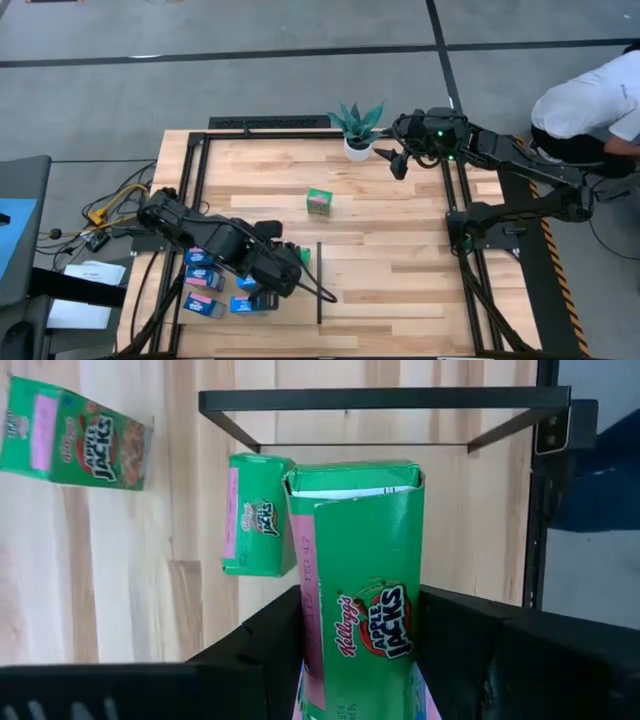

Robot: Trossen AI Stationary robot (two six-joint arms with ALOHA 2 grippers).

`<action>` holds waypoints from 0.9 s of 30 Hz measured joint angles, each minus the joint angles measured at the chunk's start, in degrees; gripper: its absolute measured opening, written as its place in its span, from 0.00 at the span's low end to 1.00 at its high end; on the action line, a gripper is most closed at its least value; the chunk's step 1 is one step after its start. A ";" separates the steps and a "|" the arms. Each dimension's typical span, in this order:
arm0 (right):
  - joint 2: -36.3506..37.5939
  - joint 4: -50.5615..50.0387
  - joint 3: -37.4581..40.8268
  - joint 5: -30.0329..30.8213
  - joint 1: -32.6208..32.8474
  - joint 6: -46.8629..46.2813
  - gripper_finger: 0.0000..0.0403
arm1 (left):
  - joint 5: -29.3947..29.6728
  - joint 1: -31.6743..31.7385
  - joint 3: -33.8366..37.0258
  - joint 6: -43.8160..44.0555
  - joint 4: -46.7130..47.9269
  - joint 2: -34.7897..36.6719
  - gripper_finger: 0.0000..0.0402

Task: Stack cereal on shelf
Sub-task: Put the bottom green cereal box on the shelf aligned with the other green cereal box

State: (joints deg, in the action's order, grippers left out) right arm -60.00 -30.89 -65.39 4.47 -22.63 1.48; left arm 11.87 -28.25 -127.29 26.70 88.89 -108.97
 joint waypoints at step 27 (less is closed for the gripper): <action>-0.01 0.00 0.00 -0.04 0.00 0.04 0.79 | 0.27 -1.01 16.49 -9.31 -11.01 0.09 0.38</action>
State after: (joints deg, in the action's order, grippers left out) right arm -60.01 -30.89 -65.39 4.43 -22.63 1.52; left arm 12.14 -29.26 -110.79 17.39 77.87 -108.88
